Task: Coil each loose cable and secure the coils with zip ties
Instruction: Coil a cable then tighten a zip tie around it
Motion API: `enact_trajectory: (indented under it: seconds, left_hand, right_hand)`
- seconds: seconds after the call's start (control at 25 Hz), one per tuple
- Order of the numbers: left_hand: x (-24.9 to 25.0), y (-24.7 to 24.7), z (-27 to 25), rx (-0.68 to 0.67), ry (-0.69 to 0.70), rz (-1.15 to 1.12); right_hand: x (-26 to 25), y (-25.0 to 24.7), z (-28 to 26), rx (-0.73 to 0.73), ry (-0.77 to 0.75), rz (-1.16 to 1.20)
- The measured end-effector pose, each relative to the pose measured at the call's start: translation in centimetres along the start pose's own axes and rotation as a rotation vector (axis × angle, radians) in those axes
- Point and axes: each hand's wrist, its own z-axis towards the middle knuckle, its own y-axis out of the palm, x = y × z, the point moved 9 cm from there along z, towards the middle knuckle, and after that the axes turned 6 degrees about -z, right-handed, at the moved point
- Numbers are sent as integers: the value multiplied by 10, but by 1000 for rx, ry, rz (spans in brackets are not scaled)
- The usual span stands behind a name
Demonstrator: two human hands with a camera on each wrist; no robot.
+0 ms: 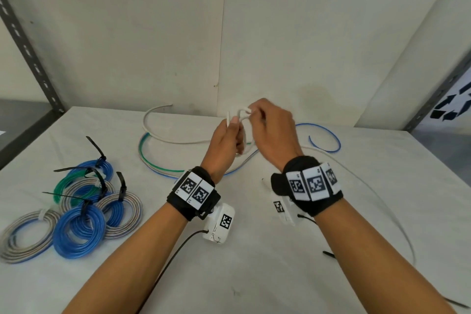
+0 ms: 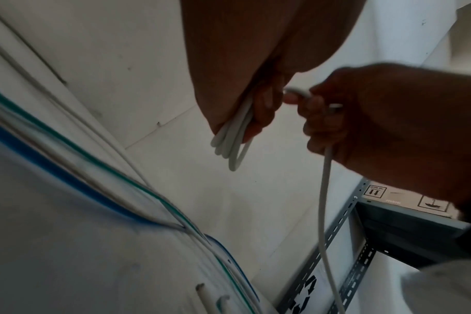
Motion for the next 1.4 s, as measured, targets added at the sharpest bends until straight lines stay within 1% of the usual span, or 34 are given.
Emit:
enact_trajectory:
  seconds: [0.04, 0.08, 0.12, 0.2, 0.28, 0.32, 0.4, 0.48, 0.56, 0.6, 0.68, 0.76, 0.8, 0.84, 0.88, 0.96, 1.04, 1.12, 1.2, 1.28, 1.32, 1.4]
  left_hand:
    - [-2, -2, 1, 21, -5, -4]
    - [-4, -5, 1, 48, -26, -28]
    - [-4, -8, 1, 77, -53, -72]
    - [0, -13, 2, 124, -84, -197]
    - [11, -18, 5, 140, -54, -315]
    - [16, -20, 9, 138, -24, -335]
    - [17, -24, 12, 142, -2, -315]
    - [12, -25, 12, 150, -22, -269]
    - [8, -20, 10, 120, -29, -230]
    - [7, -16, 8, 99, -27, -207]
    - [8, -9, 5, 65, -27, -170]
    - [7, -10, 4, 58, -60, -187]
    - [6, -10, 4, 53, -85, -216]
    - [6, -10, 5, 41, -105, -249]
    - [4, -11, 6, 32, -120, -278]
    - [4, -11, 5, 33, -137, -334]
    - [3, -8, 3, 44, -159, -381]
    - [5, -2, 0, 61, -162, -453]
    - [9, -3, -2, 133, -160, -597]
    - [11, -1, -1, 150, -164, -766]
    - [11, 0, 0, 143, -162, -791]
    - [9, -4, 0, 146, -171, -734]
  right_hand:
    - [-8, 6, -7, -28, -47, 19]
    - [-7, 8, -10, -19, -61, 30]
    - [1, 4, -9, 27, -32, 31]
    - [34, -12, 2, 140, 116, 13]
    - [61, -26, 9, 164, 229, -8]
    - [67, -32, 9, 168, 250, -7]
    - [67, -40, 6, 203, 247, 45]
    - [56, -41, 3, 233, 214, 124]
    - [40, -31, 5, 206, 154, 185]
    - [29, -23, 5, 166, 111, 202]
    - [8, -3, 0, 25, 7, 195]
    - [-7, 22, -10, -156, -85, 176]
    - [-11, 32, -17, -222, -116, 171]
    - [-13, 36, -22, -245, -139, 171]
    - [-14, 36, -24, -220, -150, 186]
    - [-10, 27, -24, -112, -136, 283]
    - [-6, 21, -22, -59, -121, 324]
    - [-1, 18, -21, -53, -118, 277]
    - [10, 14, -21, -20, -38, 223]
    - [22, 11, -20, 22, 26, 142]
    - [27, 11, -19, 16, 35, 109]
    - [28, 19, -17, -59, -1, 123]
